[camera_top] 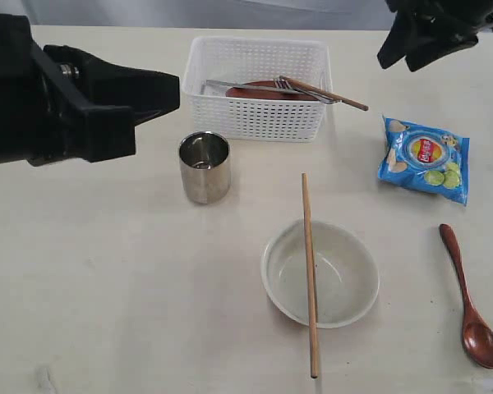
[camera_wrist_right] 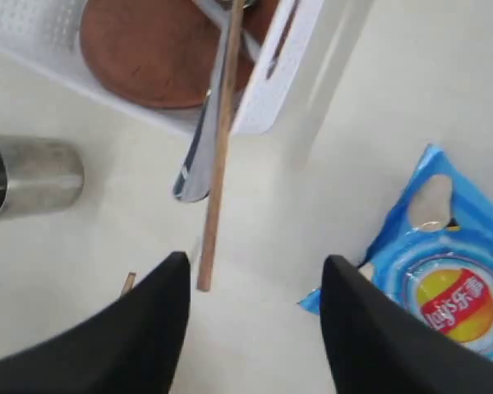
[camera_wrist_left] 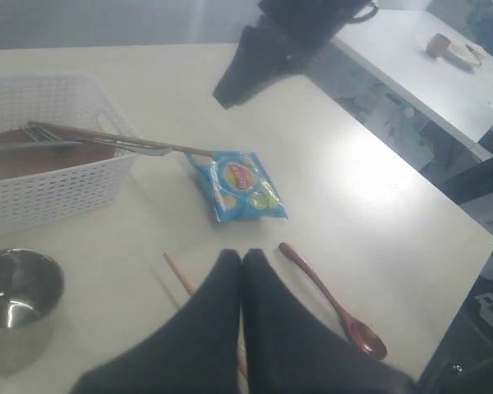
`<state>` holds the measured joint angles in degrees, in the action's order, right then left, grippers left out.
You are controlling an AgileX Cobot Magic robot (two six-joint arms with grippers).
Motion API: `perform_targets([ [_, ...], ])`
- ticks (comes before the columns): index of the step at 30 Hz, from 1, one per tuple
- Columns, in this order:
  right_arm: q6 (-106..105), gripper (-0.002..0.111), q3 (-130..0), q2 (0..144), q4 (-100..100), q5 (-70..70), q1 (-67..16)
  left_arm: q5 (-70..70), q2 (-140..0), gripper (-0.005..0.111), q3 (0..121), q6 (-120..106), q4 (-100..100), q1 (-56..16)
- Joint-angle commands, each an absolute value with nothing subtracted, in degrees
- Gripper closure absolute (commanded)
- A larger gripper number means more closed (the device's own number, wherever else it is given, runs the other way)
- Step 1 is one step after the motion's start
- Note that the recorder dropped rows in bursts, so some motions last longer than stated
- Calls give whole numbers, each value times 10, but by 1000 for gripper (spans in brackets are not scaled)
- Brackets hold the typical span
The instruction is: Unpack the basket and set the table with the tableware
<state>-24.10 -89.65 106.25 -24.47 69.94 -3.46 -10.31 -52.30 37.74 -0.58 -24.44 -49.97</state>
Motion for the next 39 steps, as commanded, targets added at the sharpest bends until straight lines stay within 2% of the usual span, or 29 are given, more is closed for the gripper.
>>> perform_targets([
  [1,-284,59,-863,1052,-243,700,-70,-96,-520,107,375,0,-242,-499],
  [12,-262,59,-866,1082,-102,700,-141,-105,-520,107,375,0,-242,-499],
  [18,-253,59,-866,1084,-89,652,-151,-107,-520,107,375,0,-242,-499],
  [32,-253,59,-866,1110,-76,643,-163,-107,-520,107,375,0,-242,-499],
  [37,-251,77,-866,1110,-76,647,-163,-106,-520,107,375,0,-242,-499],
  [39,-249,80,-866,1110,-76,647,-163,-106,-520,107,375,0,-242,-499],
])
